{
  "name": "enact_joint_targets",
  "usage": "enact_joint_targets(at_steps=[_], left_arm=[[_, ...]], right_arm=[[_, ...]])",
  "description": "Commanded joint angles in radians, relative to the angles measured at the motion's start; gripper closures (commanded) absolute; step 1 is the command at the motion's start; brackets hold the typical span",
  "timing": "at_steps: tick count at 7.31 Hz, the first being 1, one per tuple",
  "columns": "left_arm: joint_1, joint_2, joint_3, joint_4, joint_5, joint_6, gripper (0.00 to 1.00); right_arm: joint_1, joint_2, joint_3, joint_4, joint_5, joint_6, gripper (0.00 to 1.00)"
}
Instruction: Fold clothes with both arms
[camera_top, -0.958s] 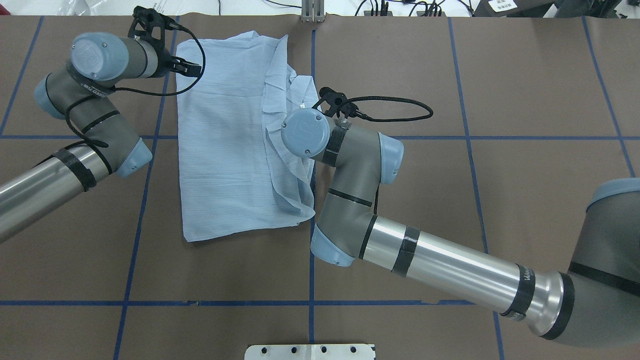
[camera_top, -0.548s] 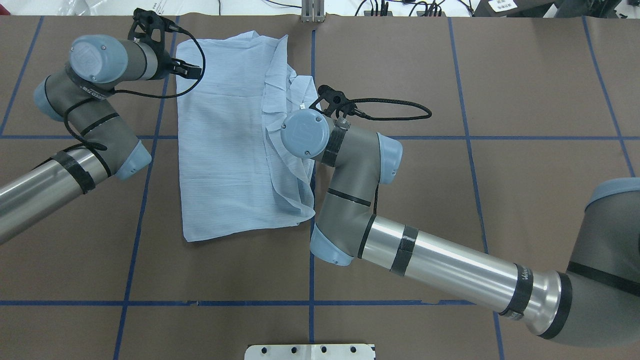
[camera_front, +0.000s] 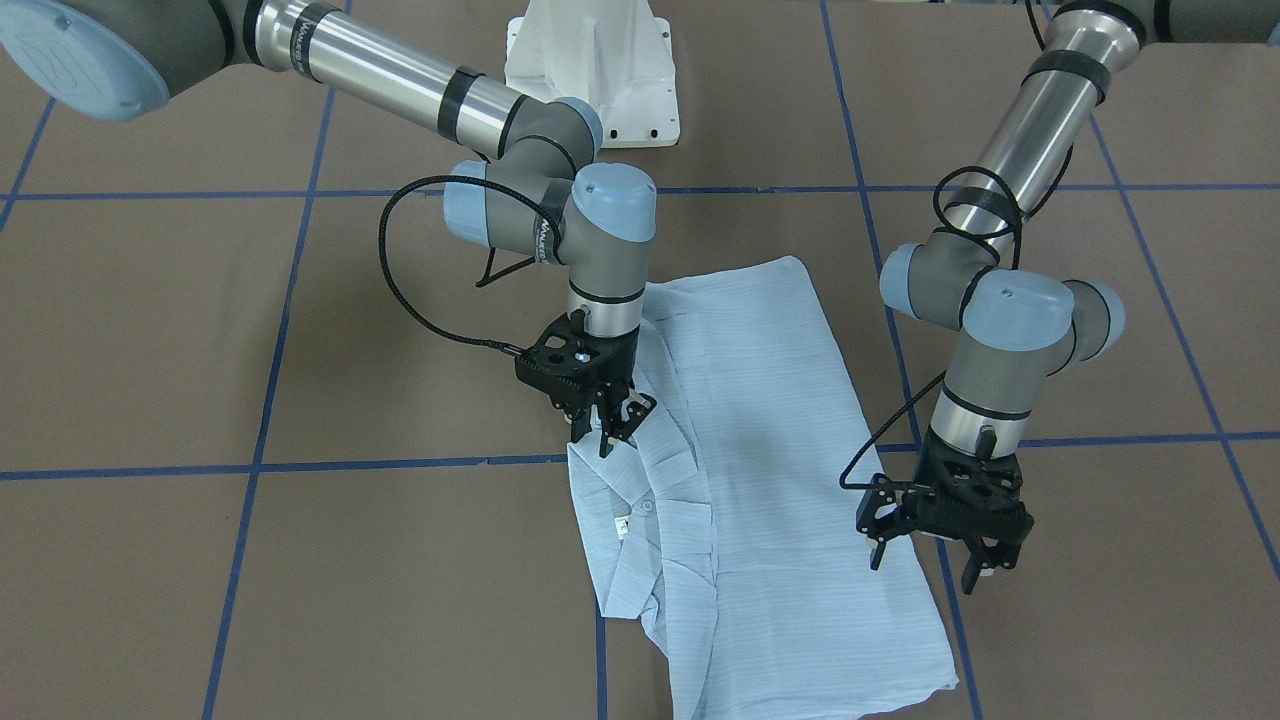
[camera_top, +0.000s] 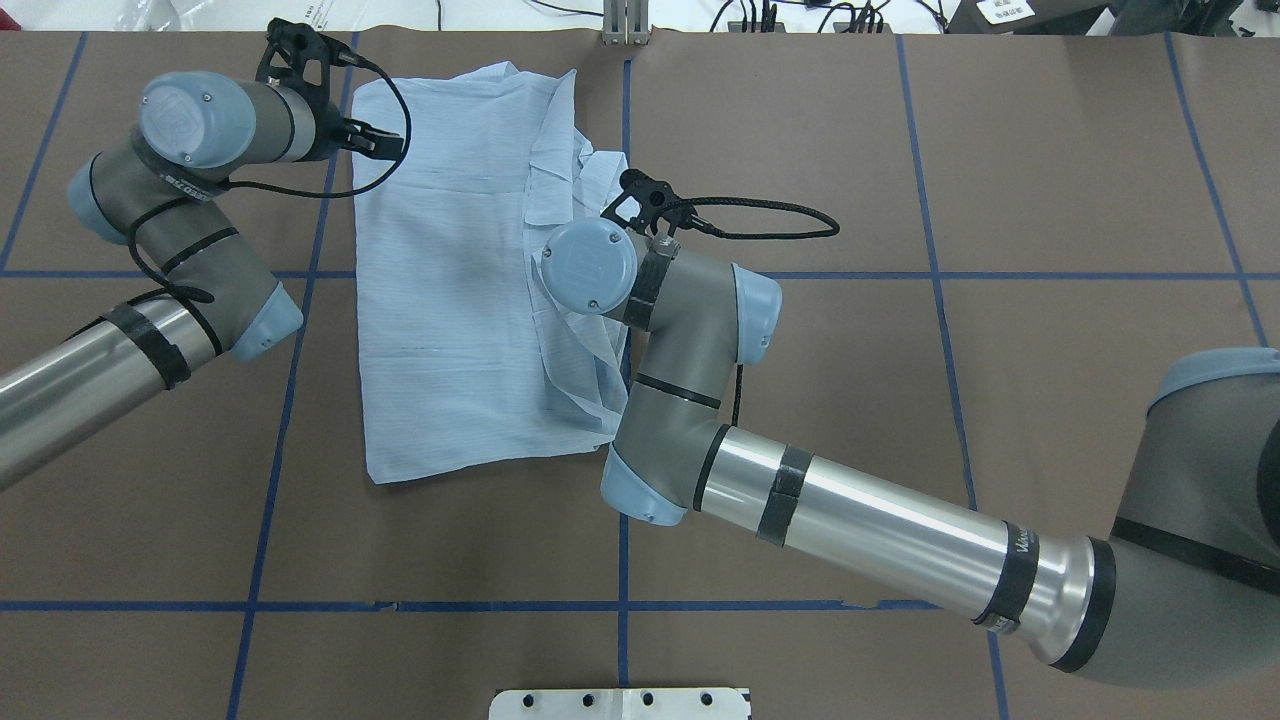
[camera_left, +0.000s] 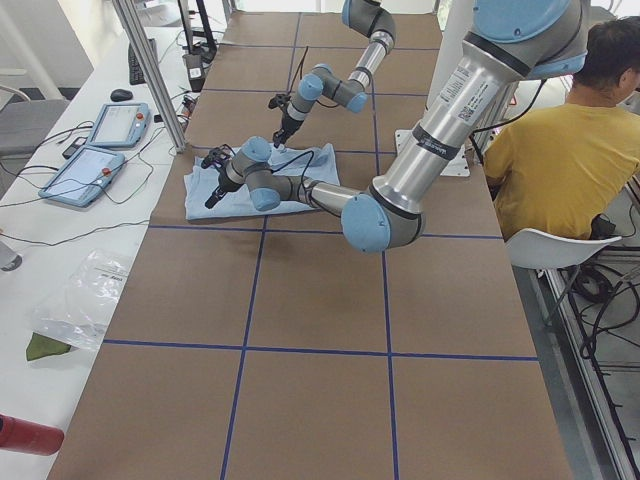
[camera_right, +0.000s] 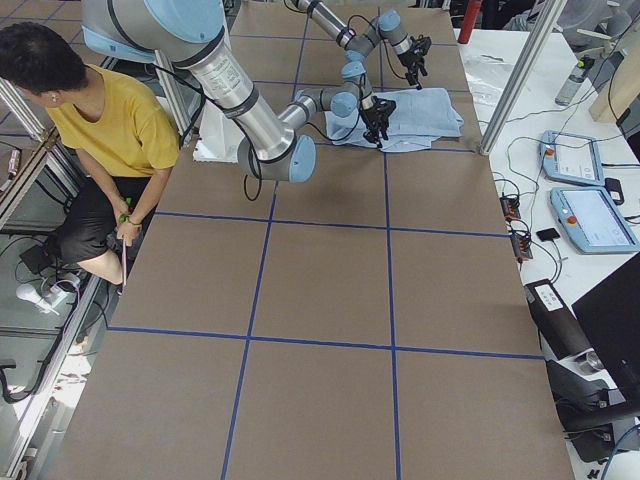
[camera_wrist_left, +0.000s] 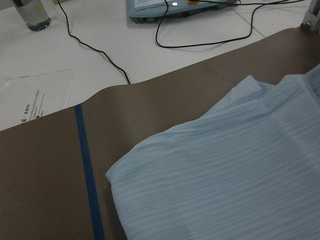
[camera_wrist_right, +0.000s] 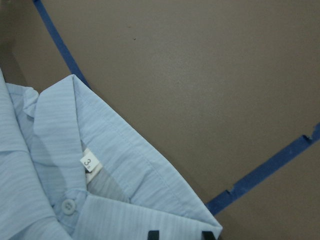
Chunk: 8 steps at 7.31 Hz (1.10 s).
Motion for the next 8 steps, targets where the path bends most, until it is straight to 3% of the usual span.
enact_joint_targets(at_steps=[1, 2, 3, 4, 8], left_arm=[[0.001, 0.000, 0.000, -0.001, 0.000, 0.000, 0.00], [0.002, 0.000, 0.000, -0.001, 0.000, 0.000, 0.00], [0.004, 0.008, -0.002, -0.002, 0.000, 0.000, 0.00], [0.007, 0.014, -0.002, -0.026, 0.002, -0.002, 0.00], [0.010, 0.022, -0.005, -0.030, 0.002, -0.002, 0.00]], right_arm=[[-0.005, 0.000, -0.008, 0.000, 0.000, -0.003, 0.61], [-0.005, 0.000, -0.008, 0.000, 0.000, -0.004, 0.61], [-0.005, 0.002, -0.008, 0.000, 0.000, 0.002, 0.75], [-0.005, 0.000, -0.008, 0.000, 0.000, 0.000, 1.00], [0.004, 0.000, 0.011, -0.017, 0.011, -0.007, 1.00]])
